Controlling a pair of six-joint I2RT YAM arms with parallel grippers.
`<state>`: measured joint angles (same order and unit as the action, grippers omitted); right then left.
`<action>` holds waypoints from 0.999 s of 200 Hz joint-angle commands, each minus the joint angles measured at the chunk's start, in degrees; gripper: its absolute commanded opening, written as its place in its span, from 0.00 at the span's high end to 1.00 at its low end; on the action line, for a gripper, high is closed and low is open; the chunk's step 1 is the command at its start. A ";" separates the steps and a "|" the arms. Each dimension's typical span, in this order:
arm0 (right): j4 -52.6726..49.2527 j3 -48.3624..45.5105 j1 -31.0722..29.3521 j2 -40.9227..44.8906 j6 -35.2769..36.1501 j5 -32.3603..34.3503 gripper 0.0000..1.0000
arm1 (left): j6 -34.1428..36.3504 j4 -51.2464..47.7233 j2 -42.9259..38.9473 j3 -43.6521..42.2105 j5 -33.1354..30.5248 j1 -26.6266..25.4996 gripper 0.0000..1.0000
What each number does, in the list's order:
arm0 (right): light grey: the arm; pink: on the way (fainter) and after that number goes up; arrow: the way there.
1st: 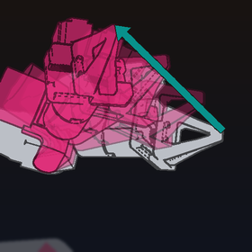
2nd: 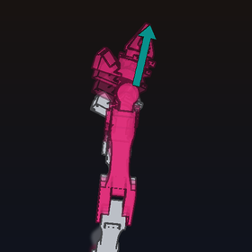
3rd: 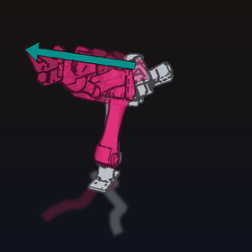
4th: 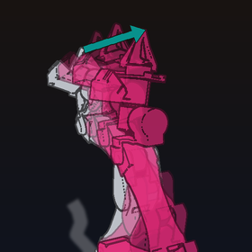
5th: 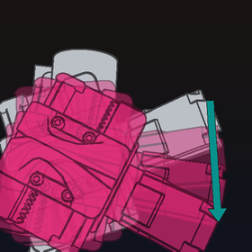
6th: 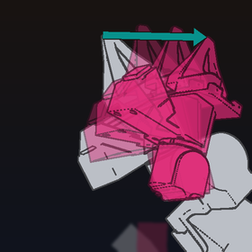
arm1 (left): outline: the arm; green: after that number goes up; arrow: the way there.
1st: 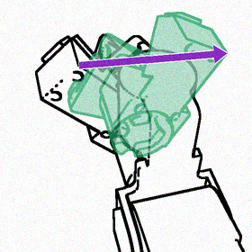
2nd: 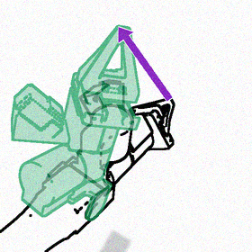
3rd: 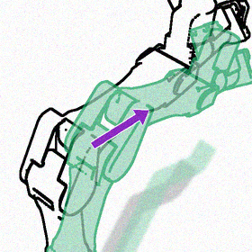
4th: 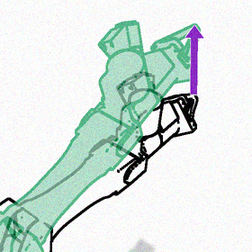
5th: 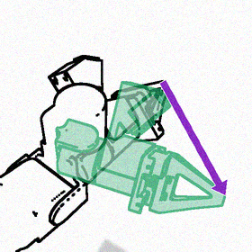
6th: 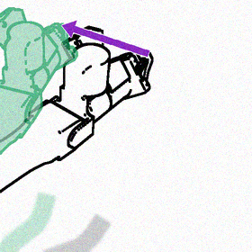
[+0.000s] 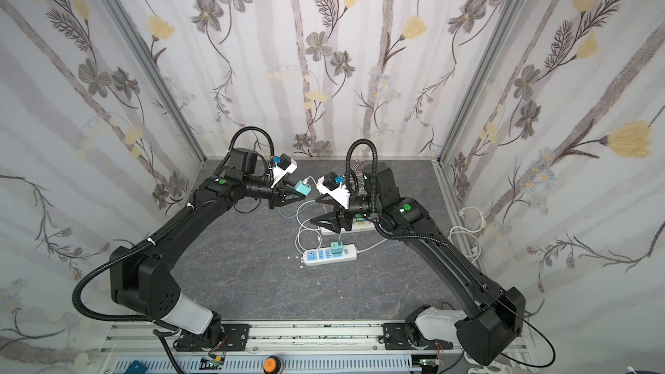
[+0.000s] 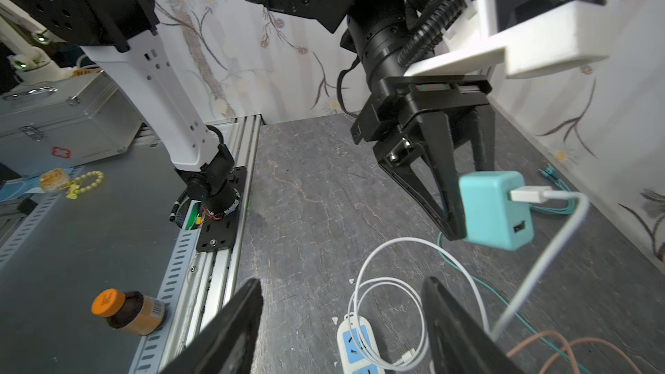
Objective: Insert the plug
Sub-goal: 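Bring the open right gripper to the charger held by the left gripper, then close the right gripper on the teal charger while the left gripper holds it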
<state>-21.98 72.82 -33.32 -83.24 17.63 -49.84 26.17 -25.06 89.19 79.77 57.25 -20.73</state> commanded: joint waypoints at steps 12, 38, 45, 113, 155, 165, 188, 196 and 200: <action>4.95 2.66 -1.04 -3.96 -3.27 -0.71 0.47 | 3.83 0.00 -0.78 -0.30 2.32 -0.13 1.00; 5.02 5.86 -0.83 -7.52 -3.47 5.71 0.52 | 4.51 0.86 -1.76 -1.57 2.81 -0.14 1.00; 4.08 7.03 -0.43 -8.28 -2.86 5.90 0.54 | 4.83 0.48 -1.85 -1.63 3.11 -0.10 1.00; -12.41 16.16 2.38 -14.87 8.99 1.72 0.53 | 7.01 2.00 -5.03 -4.69 4.66 -0.34 1.00; -13.45 17.81 2.38 -16.10 10.23 0.35 0.47 | 11.78 2.57 -6.98 -7.40 4.67 -1.07 1.00; -14.69 18.70 2.24 -16.55 11.01 -0.08 0.46 | 13.40 2.56 -7.42 -7.82 4.87 -1.11 1.00; -18.47 20.75 2.12 -17.52 14.05 -0.12 0.45 | 15.26 2.01 -7.66 -7.22 5.91 -1.07 1.00; -19.85 21.48 2.03 -17.80 15.11 0.16 0.45 | 15.97 1.50 -7.58 -6.92 6.20 -1.11 1.00; -20.64 21.95 1.96 -18.04 15.80 0.27 0.45 | 16.34 1.09 -7.50 -6.74 6.33 -1.07 1.00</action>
<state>-38.35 92.73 -31.07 -100.27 28.51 -48.14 37.80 -23.79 81.97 72.23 60.38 -21.76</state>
